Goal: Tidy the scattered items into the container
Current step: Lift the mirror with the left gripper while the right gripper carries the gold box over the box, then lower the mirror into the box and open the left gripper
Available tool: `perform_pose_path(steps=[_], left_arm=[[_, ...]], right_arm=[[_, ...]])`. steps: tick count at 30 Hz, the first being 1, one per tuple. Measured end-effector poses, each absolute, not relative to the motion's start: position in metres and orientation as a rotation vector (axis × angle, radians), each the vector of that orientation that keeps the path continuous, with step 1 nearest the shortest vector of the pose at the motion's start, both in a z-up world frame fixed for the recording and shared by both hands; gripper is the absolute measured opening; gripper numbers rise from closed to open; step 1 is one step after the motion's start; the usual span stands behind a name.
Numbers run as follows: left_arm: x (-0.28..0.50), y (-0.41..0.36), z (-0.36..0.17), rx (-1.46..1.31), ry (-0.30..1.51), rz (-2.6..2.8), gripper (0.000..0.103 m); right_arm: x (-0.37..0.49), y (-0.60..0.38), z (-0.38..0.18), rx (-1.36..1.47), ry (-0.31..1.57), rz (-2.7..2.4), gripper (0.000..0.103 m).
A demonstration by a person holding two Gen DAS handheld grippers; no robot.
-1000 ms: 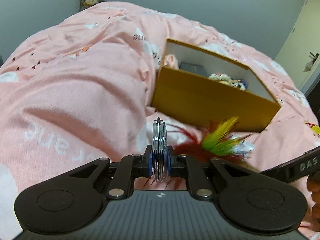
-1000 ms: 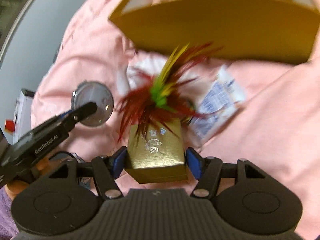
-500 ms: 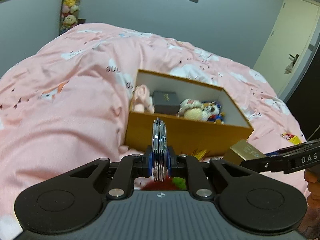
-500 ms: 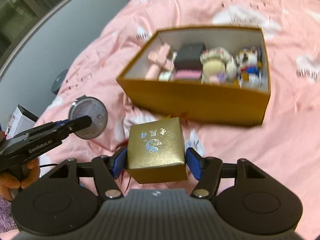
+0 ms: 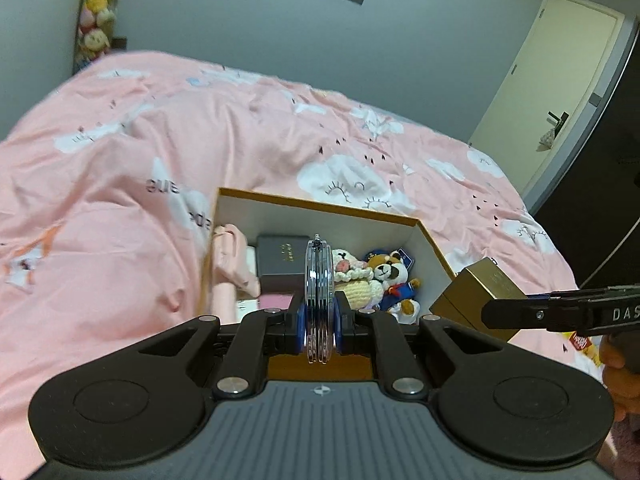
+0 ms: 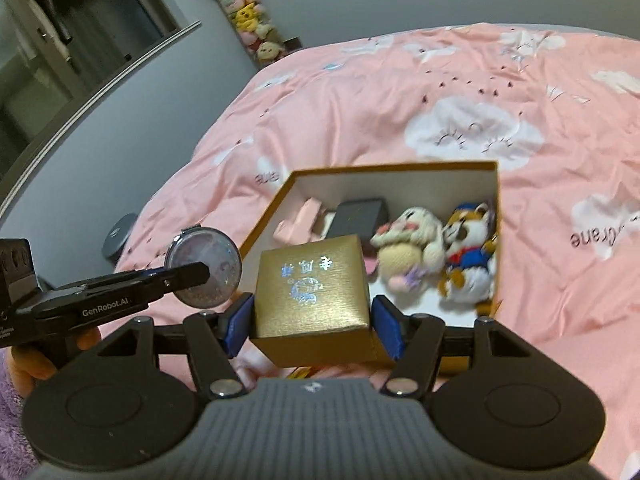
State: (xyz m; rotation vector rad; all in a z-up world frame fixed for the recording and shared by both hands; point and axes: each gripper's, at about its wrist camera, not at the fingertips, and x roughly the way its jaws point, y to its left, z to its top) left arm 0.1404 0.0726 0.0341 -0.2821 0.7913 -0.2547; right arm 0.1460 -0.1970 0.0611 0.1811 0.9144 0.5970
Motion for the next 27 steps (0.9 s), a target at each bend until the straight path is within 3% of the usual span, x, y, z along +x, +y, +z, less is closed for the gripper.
perform_pose_path(steps=[16, 27], left_arm=[[0.251, 0.05, -0.068, -0.403, 1.218, -0.261, 0.015], [0.271, 0.051, -0.093, -0.458, 1.317, -0.281, 0.015]], right_arm=[[0.219, -0.186, 0.013, 0.139, 0.992, 0.526, 0.066], [0.239, -0.178, -0.01, 0.131, 1.061, 0.524, 0.066]])
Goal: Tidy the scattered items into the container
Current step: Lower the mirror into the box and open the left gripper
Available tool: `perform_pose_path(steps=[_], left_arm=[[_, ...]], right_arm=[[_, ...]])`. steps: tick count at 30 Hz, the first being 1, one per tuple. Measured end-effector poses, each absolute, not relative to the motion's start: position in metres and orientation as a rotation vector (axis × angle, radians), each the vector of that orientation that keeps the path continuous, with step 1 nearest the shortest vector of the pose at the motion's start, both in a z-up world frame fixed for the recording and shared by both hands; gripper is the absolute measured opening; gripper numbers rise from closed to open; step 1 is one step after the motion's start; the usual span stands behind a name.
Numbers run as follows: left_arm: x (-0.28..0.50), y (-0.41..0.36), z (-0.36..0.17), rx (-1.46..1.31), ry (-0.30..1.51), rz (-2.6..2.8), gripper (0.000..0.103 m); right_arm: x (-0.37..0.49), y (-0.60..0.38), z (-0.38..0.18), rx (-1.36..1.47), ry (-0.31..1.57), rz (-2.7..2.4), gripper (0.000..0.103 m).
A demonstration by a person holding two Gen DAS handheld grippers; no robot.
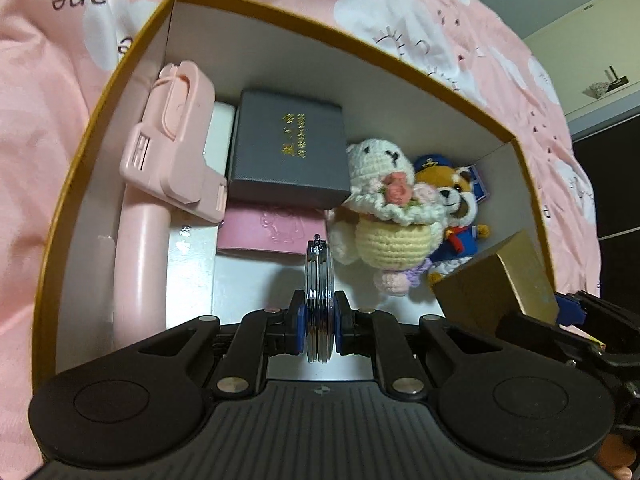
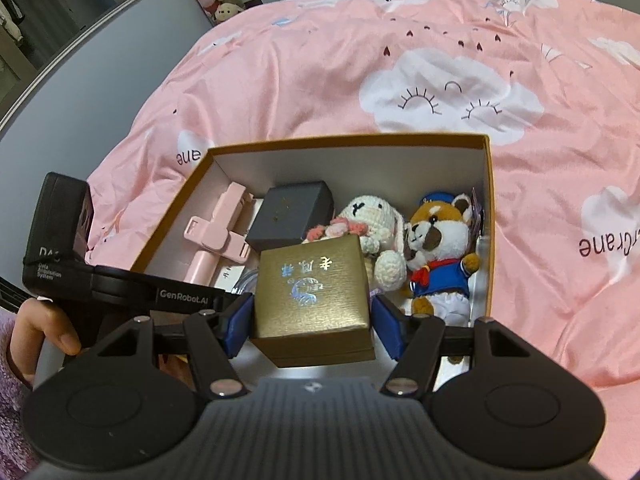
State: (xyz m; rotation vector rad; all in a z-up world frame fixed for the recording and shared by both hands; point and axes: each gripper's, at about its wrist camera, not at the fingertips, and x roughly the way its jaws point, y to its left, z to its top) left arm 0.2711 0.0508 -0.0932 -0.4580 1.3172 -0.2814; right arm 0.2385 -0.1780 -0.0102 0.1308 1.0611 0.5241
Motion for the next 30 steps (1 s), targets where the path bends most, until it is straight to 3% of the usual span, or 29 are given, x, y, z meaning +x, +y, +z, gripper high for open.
perform_pose_path(steps=[6, 11, 22, 25, 30], left_arm=[[0.275, 0.049, -0.095, -0.418, 1.349, -0.253, 0.018], [0.274, 0.047, -0.093, -0.333, 1.364, -0.197, 0.028], [0.272, 0.046, -0.086, -0.256, 1.383, -0.133, 0.03], [0.272, 0.051, -0.083, -0.281, 1.381, -0.135, 0.037], [0.27, 0.054, -0.072, -0.269, 1.34, -0.13, 0.037]], right_arm=[[0.242, -0.18, -0.016, 0.137, 1.082, 0.522, 0.066], [0.241, -0.177, -0.019, 0.139, 1.092, 0.524, 0.066], [0.239, -0.174, -0.025, 0.13, 1.109, 0.523, 0.066], [0.238, -0.173, -0.025, 0.128, 1.114, 0.525, 0.066], [0.238, -0.174, -0.026, 0.128, 1.114, 0.524, 0.066]])
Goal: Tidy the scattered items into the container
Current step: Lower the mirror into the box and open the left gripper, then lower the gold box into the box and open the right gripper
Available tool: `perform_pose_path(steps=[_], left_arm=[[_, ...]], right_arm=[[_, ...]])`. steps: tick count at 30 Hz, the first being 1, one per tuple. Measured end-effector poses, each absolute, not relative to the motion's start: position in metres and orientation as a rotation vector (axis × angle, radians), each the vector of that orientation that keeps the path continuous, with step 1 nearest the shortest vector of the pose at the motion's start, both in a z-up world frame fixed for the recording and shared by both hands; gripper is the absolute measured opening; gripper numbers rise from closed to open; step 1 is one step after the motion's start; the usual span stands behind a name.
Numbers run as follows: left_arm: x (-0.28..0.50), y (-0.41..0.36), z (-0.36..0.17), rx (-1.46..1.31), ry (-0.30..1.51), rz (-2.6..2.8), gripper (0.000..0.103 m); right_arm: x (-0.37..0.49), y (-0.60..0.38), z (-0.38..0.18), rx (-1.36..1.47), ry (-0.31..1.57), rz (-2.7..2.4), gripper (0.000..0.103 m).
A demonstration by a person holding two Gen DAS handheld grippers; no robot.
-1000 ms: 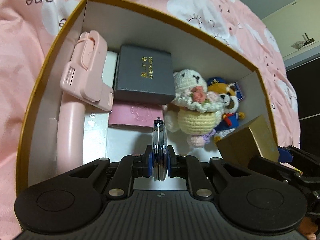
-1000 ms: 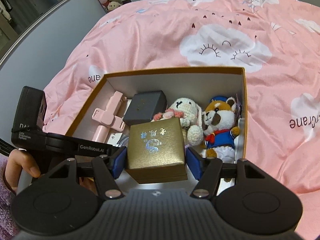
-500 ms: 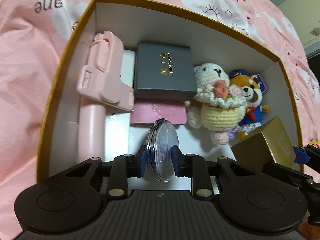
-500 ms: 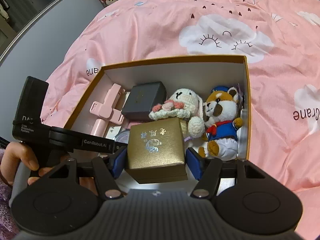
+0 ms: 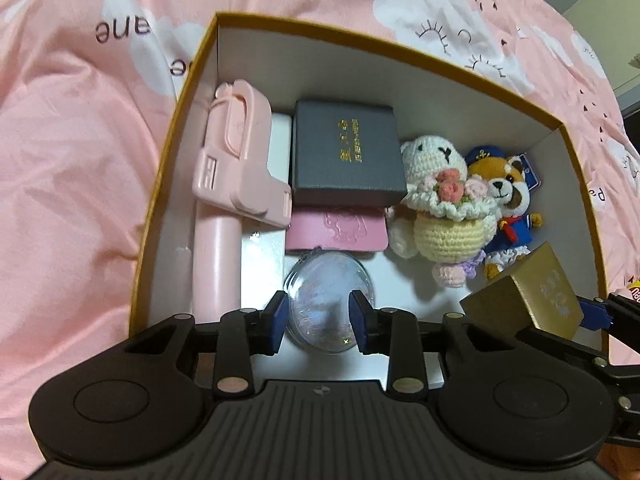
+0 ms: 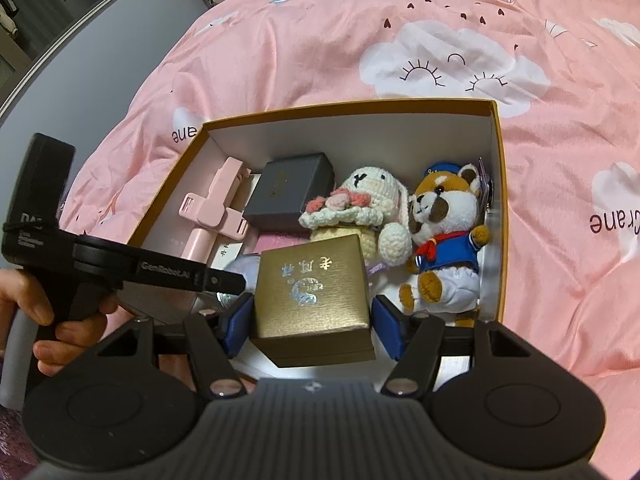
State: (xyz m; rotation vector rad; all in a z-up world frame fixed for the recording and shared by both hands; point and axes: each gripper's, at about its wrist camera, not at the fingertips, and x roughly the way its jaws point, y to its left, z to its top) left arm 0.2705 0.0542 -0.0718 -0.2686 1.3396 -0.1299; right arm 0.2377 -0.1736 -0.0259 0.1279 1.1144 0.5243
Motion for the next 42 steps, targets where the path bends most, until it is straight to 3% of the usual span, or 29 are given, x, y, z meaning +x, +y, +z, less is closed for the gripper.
perform_pose_path(steps=[10, 22, 42], left_arm=[[0.258, 0.055, -0.056, -0.254, 1.246, -0.146, 0.034], [0.223, 0.083, -0.026, -0.228, 1.004, -0.095, 0.034], [0.204, 0.103, -0.033, -0.287, 0.904, -0.099, 0.034]], right_arm=[[0.236, -0.168, -0.025, 0.139, 1.127, 0.555, 0.066], [0.248, -0.113, -0.037, 0.118, 1.192, 0.575, 0.066], [0.269, -0.058, -0.077, 0.065, 1.306, 0.417, 0.066]])
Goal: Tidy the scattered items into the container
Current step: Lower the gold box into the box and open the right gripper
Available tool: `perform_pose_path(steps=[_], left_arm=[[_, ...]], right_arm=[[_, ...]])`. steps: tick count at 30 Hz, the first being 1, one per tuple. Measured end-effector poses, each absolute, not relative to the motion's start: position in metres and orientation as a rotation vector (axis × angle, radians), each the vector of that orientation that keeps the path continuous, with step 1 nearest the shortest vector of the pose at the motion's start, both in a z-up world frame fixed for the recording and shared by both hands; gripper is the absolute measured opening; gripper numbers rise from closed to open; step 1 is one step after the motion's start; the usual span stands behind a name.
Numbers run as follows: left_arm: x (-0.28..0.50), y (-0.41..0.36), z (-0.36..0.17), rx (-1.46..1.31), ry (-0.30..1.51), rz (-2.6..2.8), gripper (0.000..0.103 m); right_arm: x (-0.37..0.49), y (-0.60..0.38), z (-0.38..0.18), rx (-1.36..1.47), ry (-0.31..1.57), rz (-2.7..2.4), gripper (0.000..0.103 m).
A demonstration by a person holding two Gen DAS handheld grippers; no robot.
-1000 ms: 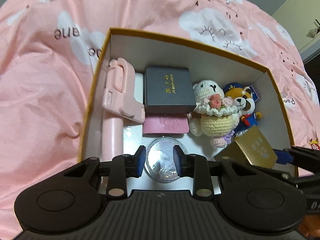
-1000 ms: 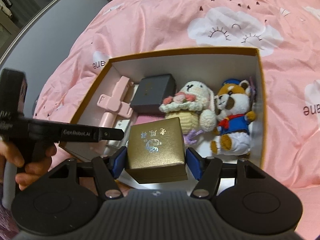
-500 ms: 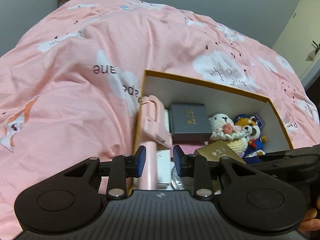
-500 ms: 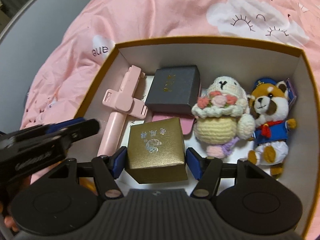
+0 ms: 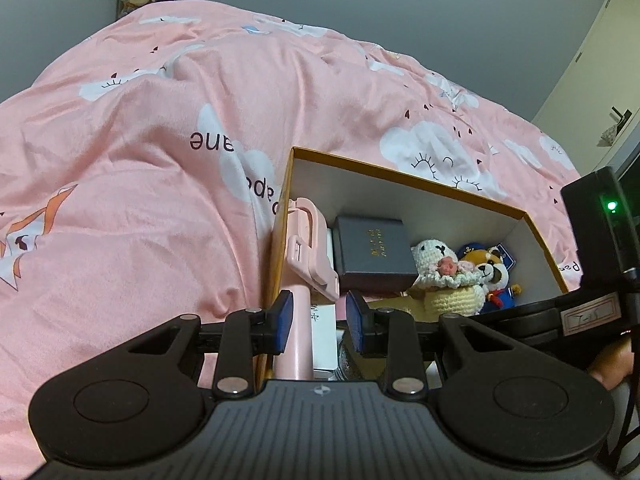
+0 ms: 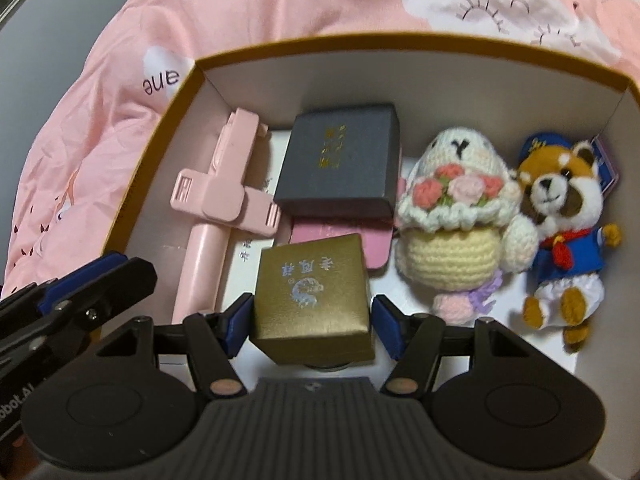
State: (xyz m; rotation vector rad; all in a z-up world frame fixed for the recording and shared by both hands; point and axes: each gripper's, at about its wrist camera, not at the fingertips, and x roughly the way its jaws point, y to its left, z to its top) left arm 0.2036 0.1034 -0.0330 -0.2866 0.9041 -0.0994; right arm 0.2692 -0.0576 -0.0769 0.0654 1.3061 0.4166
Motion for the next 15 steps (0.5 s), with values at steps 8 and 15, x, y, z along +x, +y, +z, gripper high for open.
perform_pose_path(steps=[8, 15], left_arm=[[0.202, 0.103, -0.034, -0.285, 0.894, -0.107, 0.034], [0.202, 0.102, -0.034, -0.28, 0.893, -0.104, 0.034]], right_arm=[[0.273, -0.067, -0.077, 0.154, 1.358, 0.445, 0.066], [0.273, -0.078, -0.071, 0.219, 1.365, 0.467, 0.053]])
